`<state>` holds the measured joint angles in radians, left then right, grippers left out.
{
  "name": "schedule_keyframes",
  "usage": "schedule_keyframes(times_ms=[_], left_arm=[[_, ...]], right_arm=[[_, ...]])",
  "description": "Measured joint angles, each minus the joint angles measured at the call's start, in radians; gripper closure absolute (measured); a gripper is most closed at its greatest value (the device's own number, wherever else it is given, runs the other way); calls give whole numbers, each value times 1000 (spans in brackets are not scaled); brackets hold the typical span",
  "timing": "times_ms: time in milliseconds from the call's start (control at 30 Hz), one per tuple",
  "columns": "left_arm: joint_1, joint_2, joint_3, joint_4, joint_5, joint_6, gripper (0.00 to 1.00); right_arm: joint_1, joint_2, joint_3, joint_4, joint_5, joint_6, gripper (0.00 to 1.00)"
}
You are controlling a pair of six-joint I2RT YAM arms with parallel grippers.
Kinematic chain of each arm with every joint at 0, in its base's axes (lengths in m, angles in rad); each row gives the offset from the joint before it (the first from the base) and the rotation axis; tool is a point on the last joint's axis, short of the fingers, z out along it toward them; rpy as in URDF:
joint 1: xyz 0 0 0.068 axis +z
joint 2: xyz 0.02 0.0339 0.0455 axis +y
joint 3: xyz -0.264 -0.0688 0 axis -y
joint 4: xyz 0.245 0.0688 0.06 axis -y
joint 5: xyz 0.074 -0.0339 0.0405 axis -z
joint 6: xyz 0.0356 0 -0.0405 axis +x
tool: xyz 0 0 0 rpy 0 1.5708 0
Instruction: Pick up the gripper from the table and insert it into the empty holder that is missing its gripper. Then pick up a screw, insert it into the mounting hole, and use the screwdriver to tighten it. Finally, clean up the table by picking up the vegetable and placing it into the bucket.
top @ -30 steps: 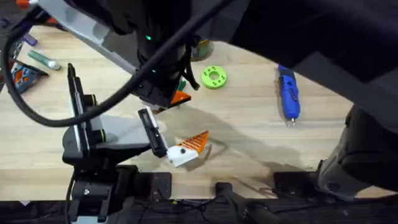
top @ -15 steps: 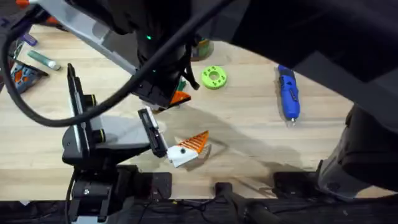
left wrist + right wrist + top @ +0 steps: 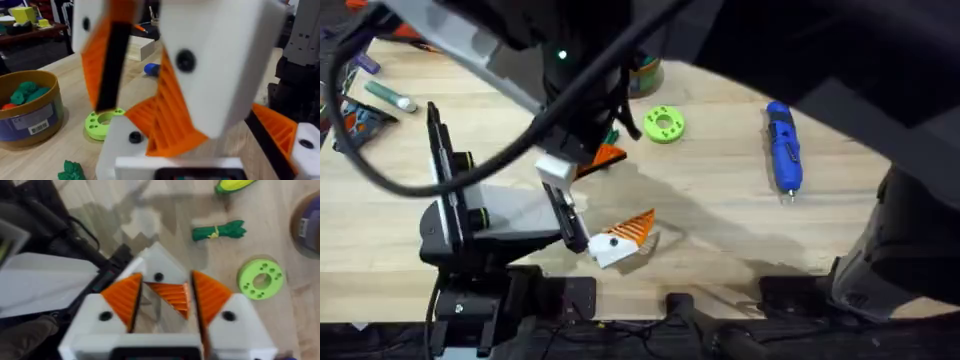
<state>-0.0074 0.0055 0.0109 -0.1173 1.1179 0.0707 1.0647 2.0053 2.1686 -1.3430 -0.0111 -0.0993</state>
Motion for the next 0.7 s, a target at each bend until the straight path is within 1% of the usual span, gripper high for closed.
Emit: schedule_keyframes(times_ms=[67, 100, 233, 367, 567, 700], left_arm=[[0, 0, 0, 0, 0, 1, 15], [0, 0, 0, 0, 0, 1, 16], [0, 0, 0, 0, 1, 1, 15], [0, 0, 0, 0, 4, 2, 15], [0, 0, 0, 0, 5, 2, 14], [0, 0, 0, 0, 5, 4, 14]], right_arm=[[-13, -4, -2, 1, 8, -2, 294], [-16, -5, -4, 2, 8, -2, 274], [-16, -10, -7, 0, 10, -2, 259], [-11, -42, -10, 4, 14, 2, 255], [-11, -131, -10, 4, 76, 54, 251], [-34, -195, -10, 1, 95, 113, 250]])
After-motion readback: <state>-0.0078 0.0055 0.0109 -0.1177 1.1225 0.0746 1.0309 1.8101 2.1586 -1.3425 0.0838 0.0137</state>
